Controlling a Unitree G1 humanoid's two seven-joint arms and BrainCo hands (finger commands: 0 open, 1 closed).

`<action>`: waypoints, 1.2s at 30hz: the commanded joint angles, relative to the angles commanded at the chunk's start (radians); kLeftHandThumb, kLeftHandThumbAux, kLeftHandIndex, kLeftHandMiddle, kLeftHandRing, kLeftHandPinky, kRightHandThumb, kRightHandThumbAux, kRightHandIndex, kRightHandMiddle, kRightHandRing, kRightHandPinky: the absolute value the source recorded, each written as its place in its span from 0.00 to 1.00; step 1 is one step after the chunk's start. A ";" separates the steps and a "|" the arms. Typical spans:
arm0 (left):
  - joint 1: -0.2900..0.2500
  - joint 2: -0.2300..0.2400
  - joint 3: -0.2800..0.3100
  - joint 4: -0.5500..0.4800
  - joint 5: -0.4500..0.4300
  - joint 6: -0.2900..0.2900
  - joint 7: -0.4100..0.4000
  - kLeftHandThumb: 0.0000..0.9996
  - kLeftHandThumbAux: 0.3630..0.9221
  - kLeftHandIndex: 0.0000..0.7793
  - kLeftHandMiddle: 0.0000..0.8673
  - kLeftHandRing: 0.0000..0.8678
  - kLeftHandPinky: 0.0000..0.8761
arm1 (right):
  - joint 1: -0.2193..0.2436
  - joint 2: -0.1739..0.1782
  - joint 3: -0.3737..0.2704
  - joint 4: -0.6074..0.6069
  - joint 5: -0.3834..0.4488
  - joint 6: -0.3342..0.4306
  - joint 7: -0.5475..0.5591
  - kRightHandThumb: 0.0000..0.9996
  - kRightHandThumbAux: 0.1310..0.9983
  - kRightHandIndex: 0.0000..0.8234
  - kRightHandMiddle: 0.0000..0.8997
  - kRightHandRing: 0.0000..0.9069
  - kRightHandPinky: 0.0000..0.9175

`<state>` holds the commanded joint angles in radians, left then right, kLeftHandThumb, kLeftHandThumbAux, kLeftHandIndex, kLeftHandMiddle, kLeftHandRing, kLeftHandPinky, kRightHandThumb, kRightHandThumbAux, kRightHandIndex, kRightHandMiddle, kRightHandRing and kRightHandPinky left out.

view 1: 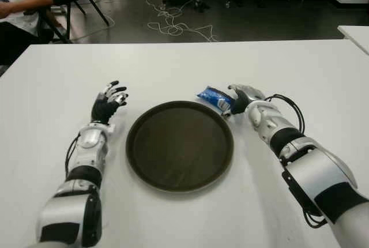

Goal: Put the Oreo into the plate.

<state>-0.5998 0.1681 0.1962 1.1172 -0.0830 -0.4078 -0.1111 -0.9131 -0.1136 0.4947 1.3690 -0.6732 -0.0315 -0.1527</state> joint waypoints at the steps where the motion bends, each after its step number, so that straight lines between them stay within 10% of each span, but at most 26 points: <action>1: 0.000 0.000 0.000 0.000 0.000 0.001 0.001 0.28 0.61 0.21 0.31 0.31 0.32 | 0.001 0.001 0.002 0.000 0.000 -0.002 -0.003 0.00 0.68 0.10 0.07 0.08 0.09; 36: -0.003 0.003 -0.013 0.000 0.000 0.012 -0.003 0.26 0.62 0.20 0.29 0.30 0.31 | 0.019 0.018 0.011 -0.005 0.008 -0.044 -0.081 0.00 0.69 0.10 0.10 0.12 0.15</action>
<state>-0.6030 0.1708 0.1830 1.1176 -0.0835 -0.3954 -0.1139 -0.8945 -0.0957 0.5053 1.3640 -0.6654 -0.0754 -0.2336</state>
